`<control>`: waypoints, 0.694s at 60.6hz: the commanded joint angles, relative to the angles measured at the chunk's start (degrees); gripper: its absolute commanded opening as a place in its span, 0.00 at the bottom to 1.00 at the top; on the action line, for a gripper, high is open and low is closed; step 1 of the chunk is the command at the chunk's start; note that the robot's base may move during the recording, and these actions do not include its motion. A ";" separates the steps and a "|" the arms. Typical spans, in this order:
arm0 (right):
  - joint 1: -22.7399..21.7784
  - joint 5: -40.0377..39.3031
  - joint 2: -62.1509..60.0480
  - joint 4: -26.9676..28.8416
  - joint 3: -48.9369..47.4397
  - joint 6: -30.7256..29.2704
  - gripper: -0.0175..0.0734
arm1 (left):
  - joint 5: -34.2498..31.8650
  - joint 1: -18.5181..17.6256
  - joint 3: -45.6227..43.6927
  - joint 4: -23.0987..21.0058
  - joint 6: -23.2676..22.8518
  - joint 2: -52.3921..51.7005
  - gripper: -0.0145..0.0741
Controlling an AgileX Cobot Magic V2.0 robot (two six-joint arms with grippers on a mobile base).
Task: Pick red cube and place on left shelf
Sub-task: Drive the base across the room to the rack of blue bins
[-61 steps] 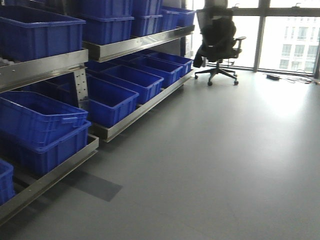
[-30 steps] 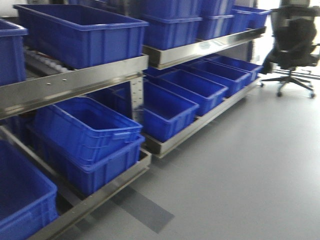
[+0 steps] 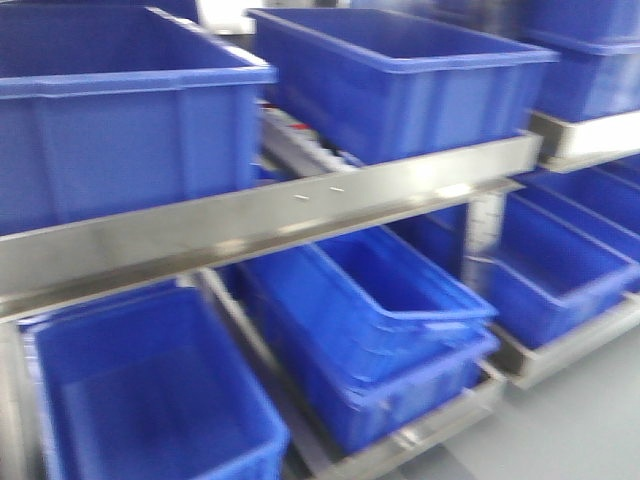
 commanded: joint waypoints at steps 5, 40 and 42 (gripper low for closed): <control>-0.21 -5.28 0.54 -0.60 -1.61 -0.33 0.25 | -4.88 -0.23 1.41 0.00 0.01 -0.94 0.28; -0.21 -5.28 0.54 -0.60 -1.61 -0.33 0.25 | -4.88 -0.23 1.41 0.00 0.01 -0.94 0.28; -0.21 -5.28 0.54 -0.60 -1.61 -0.33 0.25 | -4.88 -0.23 1.41 0.00 0.01 -0.94 0.28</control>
